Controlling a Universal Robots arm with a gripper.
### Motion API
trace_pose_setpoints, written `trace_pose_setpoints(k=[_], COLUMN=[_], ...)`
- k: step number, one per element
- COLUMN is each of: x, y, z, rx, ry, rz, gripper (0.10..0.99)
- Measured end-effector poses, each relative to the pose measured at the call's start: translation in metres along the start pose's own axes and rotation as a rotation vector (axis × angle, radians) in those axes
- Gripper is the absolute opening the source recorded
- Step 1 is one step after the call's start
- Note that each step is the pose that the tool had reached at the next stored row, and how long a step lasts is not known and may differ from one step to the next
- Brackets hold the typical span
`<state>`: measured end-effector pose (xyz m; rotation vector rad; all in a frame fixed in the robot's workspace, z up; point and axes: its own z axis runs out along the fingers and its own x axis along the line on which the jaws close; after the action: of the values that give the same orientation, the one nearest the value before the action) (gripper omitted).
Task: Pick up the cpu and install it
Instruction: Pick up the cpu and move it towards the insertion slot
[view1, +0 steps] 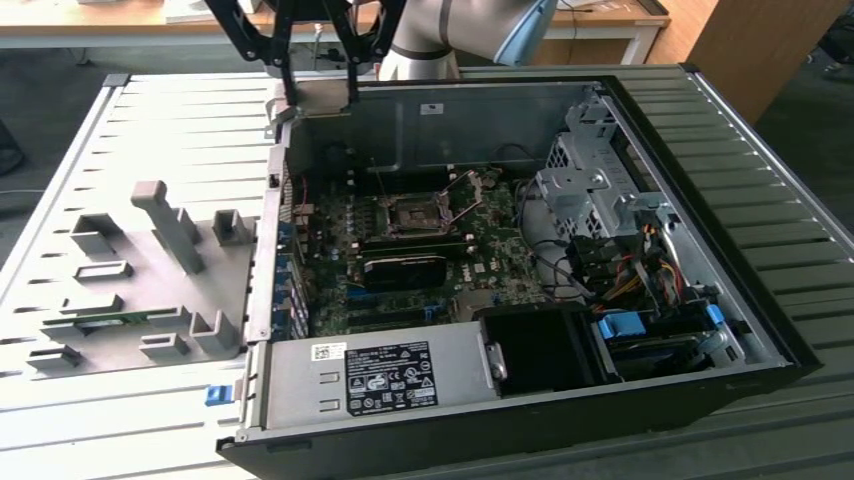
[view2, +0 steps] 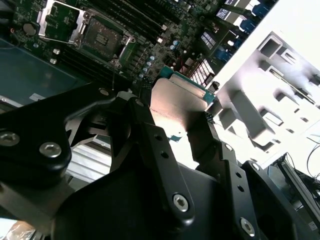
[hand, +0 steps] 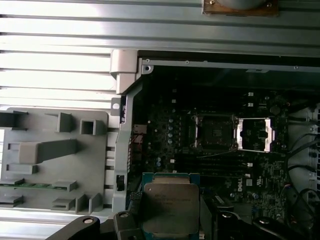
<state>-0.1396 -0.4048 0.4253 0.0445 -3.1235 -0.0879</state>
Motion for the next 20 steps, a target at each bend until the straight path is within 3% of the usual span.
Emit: trace_pose_setpoints(k=[20], x=[-0.0039], y=[0.0021], z=[0.0014], rx=[0.0], ry=[-0.0004], rz=[0.0], gripper=[0.541])
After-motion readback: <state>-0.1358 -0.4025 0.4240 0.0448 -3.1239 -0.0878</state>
